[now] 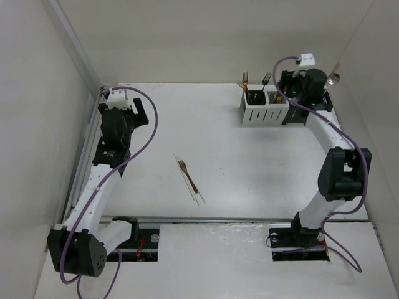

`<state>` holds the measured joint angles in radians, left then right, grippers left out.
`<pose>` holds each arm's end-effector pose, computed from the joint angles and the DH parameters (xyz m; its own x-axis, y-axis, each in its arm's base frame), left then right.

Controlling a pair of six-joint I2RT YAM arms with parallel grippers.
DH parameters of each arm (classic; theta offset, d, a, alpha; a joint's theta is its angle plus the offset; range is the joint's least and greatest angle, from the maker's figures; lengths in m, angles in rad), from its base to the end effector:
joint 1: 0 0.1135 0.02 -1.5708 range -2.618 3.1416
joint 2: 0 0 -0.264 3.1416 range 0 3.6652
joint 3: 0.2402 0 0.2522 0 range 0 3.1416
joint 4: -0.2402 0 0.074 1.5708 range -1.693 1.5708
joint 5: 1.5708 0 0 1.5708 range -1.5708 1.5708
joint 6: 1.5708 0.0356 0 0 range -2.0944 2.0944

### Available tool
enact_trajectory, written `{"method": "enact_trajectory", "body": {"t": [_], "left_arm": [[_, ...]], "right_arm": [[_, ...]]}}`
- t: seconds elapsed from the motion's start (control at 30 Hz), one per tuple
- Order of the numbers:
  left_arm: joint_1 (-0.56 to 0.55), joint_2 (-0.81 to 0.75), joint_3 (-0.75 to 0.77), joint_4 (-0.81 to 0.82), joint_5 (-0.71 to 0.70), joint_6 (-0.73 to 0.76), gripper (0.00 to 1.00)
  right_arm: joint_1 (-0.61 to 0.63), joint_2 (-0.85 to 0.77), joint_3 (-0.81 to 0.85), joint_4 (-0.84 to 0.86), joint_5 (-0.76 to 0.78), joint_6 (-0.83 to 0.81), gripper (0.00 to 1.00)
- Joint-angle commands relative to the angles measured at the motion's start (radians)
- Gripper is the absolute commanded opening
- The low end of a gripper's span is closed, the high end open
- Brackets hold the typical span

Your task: Sort the eating utensils into containers

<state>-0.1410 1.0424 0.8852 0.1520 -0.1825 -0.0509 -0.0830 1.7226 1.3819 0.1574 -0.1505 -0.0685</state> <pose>0.2457 -0.0284 0.3618 -0.0030 -0.0501 -0.9987 -0.0417 0.9979 -0.0499 0.4172 -0.0294 0.3293 -0.1768 -0.0532 -0.9828 -0.0772 0.9962 -0.0400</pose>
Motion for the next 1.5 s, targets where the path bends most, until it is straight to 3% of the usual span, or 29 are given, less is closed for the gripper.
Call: {"method": "enact_trajectory", "body": {"t": [0.0, 0.07, 0.1, 0.17, 0.2, 0.23, 0.33, 0.43, 0.57, 0.8, 0.9, 1.1, 1.27, 1.3, 1.4, 1.47], "left_arm": [[0.004, -0.041, 0.001, 0.038, 0.014, -0.033, 0.77], [0.004, -0.05, -0.008, 0.029, 0.002, -0.044, 0.77], [0.004, -0.062, -0.008, 0.029, 0.002, -0.044, 0.77], [0.004, -0.074, -0.017, 0.029, 0.002, -0.053, 0.77], [0.004, -0.088, -0.026, 0.029, -0.008, -0.053, 0.77], [0.004, -0.088, -0.035, 0.029, -0.008, -0.053, 0.77], [0.004, -0.133, -0.063, 0.029, 0.001, -0.075, 0.77], [0.004, -0.176, -0.087, 0.017, 0.002, -0.084, 0.77], [0.004, -0.22, -0.12, -0.006, 0.002, -0.095, 0.77], [0.004, -0.263, -0.141, -0.046, 0.002, -0.115, 0.77], [0.004, -0.285, -0.163, -0.046, 0.002, -0.115, 0.77], [0.004, -0.306, -0.163, -0.055, 0.002, -0.133, 0.77], [0.004, -0.315, -0.154, -0.074, -0.008, -0.133, 0.77], [0.004, -0.315, -0.154, -0.083, -0.008, -0.133, 0.77], [0.004, -0.324, -0.154, -0.092, -0.008, -0.133, 0.77], [0.004, -0.324, -0.154, -0.092, -0.008, -0.133, 0.77]], "right_arm": [[0.224, -0.078, 0.03, -0.212, 0.078, -0.007, 0.71], [0.343, -0.09, 0.02, -0.289, 0.162, -0.016, 0.73], [0.462, -0.09, 0.006, -0.365, 0.163, -0.016, 0.74], [0.572, -0.048, 0.006, -0.432, 0.163, 0.002, 0.74], [0.663, -0.032, 0.006, -0.456, 0.12, 0.015, 0.71], [0.704, -0.015, -0.004, -0.482, 0.086, 0.03, 0.61], [0.852, 0.054, -0.013, -0.512, 0.034, 0.091, 0.42], [0.965, 0.13, -0.004, -0.548, 0.089, 0.114, 0.38], [1.028, 0.183, -0.01, -0.585, 0.114, 0.136, 0.27], [1.111, 0.201, -0.023, -0.573, 0.127, 0.145, 0.3], [1.134, 0.229, 0.005, -0.573, 0.138, 0.154, 0.39], [1.134, 0.345, 0.103, -0.65, 0.222, 0.191, 0.37], [1.134, 0.411, 0.141, -0.702, 0.262, 0.213, 0.28], [1.134, 0.411, 0.141, -0.702, 0.276, 0.225, 0.18], [1.134, 0.399, 0.118, -0.702, 0.299, 0.24, 0.04], [1.134, 0.385, 0.118, -0.702, 0.314, 0.249, 0.0]]}}
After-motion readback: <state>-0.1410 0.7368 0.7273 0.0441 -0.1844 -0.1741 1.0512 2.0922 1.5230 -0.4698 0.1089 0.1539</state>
